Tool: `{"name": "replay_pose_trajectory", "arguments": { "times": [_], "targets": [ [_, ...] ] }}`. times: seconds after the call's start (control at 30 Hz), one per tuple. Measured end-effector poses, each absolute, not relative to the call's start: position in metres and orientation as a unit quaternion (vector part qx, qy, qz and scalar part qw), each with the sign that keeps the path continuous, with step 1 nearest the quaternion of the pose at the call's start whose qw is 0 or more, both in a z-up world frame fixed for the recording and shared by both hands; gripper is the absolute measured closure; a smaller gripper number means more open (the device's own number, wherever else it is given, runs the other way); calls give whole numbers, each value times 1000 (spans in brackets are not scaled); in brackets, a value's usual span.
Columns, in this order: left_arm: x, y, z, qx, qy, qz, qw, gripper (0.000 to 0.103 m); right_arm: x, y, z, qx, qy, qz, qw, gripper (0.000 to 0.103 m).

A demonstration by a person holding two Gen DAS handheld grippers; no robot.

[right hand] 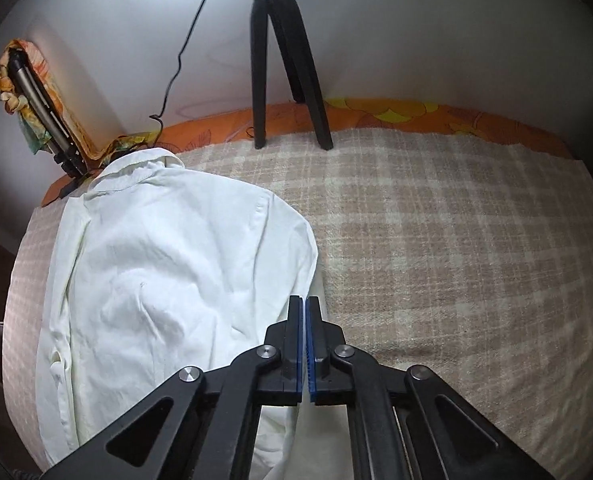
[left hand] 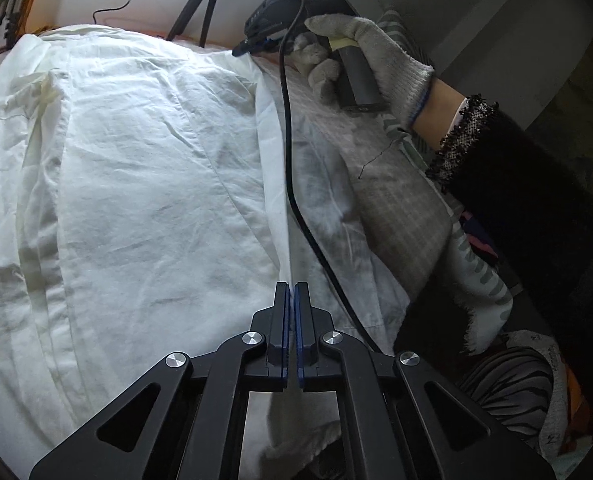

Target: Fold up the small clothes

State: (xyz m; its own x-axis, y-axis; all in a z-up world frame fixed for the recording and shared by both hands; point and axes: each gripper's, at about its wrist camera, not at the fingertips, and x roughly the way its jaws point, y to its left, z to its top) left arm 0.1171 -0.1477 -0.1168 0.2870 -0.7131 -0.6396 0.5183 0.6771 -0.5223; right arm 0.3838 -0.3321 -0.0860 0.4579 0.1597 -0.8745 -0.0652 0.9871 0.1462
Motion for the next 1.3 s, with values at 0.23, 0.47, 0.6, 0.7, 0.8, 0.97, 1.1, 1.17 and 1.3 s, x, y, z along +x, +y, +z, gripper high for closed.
{"name": "replay_pose_trajectory", "arguments": {
  "times": [0.23, 0.47, 0.6, 0.7, 0.8, 0.97, 1.1, 1.17, 1.3],
  "targets": [
    [101, -143, -113, -114, 457, -400, 786, 102, 366, -267, -30, -32, 465, 115, 877, 103],
    [98, -141, -127, -141, 481, -395, 770, 102, 363, -196, -57, -112, 477, 149, 859, 103],
    [97, -143, -133, -138, 484, -388, 772, 102, 366, -175, -87, -122, 492, 165, 846, 103],
    [98, -146, -136, -134, 489, -386, 771, 102, 369, -171, -103, -112, 505, 165, 840, 99],
    [97, -149, -134, -124, 487, -381, 776, 102, 365, -184, -98, -76, 506, 171, 842, 74],
    [91, -149, -129, -103, 484, -369, 787, 93, 330, -239, -58, -23, 473, 169, 864, 73],
    [85, -146, -122, -82, 475, -359, 799, 93, 287, -297, -41, 20, 459, 149, 876, 73],
    [81, -143, -117, -80, 465, -358, 806, 93, 258, -327, -39, 40, 459, 140, 876, 73],
    [77, -138, -107, -80, 440, -363, 817, 93, 201, -373, -47, 88, 468, 137, 869, 71]
  ]
}}
